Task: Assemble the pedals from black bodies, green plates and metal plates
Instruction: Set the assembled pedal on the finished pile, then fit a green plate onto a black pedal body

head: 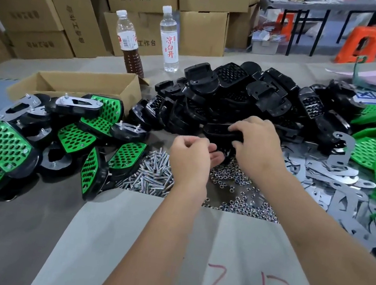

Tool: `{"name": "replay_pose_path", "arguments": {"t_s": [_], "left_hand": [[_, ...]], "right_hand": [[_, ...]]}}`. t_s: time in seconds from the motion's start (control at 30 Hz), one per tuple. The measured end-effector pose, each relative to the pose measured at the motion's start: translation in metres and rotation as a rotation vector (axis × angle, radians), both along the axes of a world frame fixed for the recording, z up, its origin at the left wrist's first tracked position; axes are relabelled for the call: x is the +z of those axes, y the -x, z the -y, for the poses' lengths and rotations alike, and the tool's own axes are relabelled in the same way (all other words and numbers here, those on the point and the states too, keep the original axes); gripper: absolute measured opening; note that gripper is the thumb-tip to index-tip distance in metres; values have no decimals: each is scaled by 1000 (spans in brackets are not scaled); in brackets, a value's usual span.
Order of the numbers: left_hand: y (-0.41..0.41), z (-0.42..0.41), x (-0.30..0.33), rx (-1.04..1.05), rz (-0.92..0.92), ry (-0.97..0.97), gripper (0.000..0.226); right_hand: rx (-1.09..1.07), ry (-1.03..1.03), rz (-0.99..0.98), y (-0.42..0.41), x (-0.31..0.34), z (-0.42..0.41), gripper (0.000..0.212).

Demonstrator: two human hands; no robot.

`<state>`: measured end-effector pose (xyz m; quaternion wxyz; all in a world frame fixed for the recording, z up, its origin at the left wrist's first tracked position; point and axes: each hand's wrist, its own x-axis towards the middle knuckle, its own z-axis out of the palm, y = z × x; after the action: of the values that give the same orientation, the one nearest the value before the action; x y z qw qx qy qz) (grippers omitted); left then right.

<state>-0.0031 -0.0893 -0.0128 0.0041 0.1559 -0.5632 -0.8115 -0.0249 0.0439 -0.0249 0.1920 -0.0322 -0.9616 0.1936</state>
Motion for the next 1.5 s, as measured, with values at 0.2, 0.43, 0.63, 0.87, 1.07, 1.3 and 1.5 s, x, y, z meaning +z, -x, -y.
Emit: {"name": "replay_pose_path", "arguments": {"t_s": [0.2, 0.43, 0.63, 0.87, 1.07, 1.3, 1.5], "left_hand": [[5, -2, 0, -48, 2, 96, 7], [22, -4, 4, 111, -217, 615, 13], [50, -15, 18, 5, -139, 734, 7], [40, -54, 5, -131, -315, 760, 3], [33, -63, -2, -92, -300, 611, 7], [17, -76, 3, -249, -399, 595, 29], [-7, -119, 0, -462, -127, 232, 22]], "right_hand": [[-85, 117, -154, -10, -5, -7, 28], [-80, 204, -149, -21, 7, -14, 18], [-51, 167, -25, -14, 16, -10, 24], [-260, -20, -19, 16, 28, -42, 73], [-188, 69, -122, 16, 22, -57, 44], [-152, 940, -300, -36, 23, -69, 49], [-336, 474, -276, -99, 17, -113, 56]]}}
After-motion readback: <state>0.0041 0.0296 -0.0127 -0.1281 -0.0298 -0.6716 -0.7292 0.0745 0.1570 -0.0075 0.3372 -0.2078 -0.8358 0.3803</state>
